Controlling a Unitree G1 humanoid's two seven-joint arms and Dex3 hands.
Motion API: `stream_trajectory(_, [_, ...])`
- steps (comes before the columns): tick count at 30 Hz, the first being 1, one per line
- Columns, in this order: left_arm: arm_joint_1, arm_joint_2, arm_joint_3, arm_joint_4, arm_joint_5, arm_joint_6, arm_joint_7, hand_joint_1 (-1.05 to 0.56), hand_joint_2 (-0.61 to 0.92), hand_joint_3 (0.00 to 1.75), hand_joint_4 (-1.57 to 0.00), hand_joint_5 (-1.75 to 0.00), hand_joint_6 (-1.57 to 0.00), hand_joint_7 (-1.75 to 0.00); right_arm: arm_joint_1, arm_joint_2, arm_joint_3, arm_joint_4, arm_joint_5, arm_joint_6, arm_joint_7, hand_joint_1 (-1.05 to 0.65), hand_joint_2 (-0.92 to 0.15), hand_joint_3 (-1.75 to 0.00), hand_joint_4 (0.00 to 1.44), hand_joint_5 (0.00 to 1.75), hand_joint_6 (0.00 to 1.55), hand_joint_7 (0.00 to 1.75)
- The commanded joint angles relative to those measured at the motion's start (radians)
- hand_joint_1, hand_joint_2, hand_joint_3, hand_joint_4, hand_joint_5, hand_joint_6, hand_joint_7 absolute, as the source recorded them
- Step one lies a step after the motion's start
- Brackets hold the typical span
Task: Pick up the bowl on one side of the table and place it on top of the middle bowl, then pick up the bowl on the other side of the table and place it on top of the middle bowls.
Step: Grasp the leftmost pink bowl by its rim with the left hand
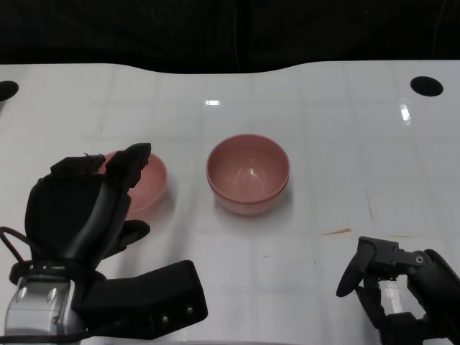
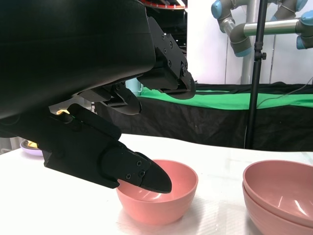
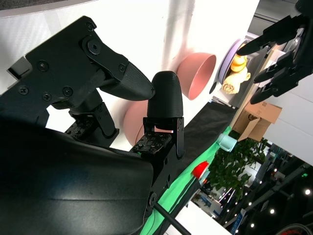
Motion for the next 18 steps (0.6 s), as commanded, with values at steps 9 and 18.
stream_trajectory(9, [-0.200, -0.017, -0.136, 0.255, 0.066, 0.214, -0.114, -0.56, 0.87, 0.02, -0.62, -0.08, -0.48, -0.01, -0.005, 0.011, -0.020, -0.016, -0.016, 0.004, 0.001, -0.29, -0.49, -1.23, 0.91, 1.75, 0.75, 1.59])
stream_trajectory(18, [-0.326, -0.021, -0.201, 0.516, 0.011, 0.279, -0.047, -0.57, 0.87, 0.00, -0.72, -0.11, -0.50, -0.01, -0.002, 0.027, -0.022, -0.022, -0.015, 0.002, 0.006, -0.27, -0.46, -1.28, 0.89, 1.75, 0.75, 1.58])
